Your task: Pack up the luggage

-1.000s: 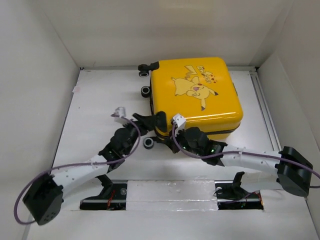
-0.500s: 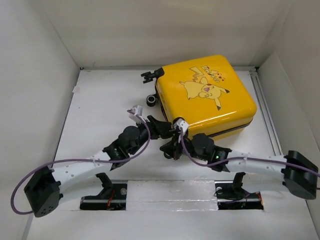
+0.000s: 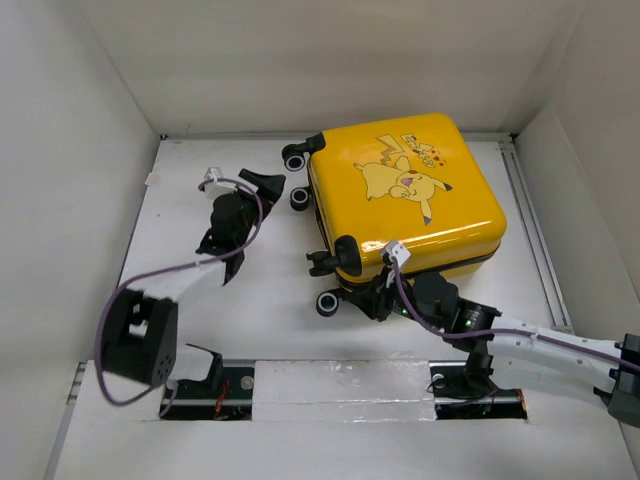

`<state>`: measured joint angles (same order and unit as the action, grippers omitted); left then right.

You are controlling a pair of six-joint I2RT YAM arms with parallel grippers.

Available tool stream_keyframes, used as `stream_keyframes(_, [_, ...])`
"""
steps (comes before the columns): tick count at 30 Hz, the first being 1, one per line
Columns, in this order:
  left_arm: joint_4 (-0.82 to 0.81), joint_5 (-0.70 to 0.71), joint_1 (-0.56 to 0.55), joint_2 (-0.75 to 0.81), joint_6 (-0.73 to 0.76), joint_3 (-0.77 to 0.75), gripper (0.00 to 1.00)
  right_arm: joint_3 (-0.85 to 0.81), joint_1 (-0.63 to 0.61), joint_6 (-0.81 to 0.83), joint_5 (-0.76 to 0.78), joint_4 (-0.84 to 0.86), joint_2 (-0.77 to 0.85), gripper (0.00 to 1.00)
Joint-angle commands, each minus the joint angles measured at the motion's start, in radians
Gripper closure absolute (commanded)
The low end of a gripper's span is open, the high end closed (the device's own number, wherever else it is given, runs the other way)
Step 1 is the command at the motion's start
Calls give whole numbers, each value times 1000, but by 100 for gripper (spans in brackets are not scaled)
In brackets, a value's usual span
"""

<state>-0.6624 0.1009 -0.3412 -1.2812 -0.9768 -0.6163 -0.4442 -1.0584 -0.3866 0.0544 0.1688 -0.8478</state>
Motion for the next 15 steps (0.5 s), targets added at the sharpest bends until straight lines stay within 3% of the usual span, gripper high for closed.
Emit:
stream_keyframes(1, [-164,-177,62,-143,-117,-150,1,-25,5,6,1,-40,36,71])
stream_keyframes(2, [-184,-211,73,-188,-153,-184,1,-7,5,-4,10,-40,36,62])
stream_keyframes(6, [-252,-309,114,-380,-186,-330,1,25,5,-15,10,-51,99,54])
stream_keyframes(11, [-224,-386,123,-568,-220,-546,1,71,5,-58,28,-110,171,49])
stream_keyframes(15, [-233,-377,133,-645,-296,-620,1,84,5,-70,64,-132,219,48])
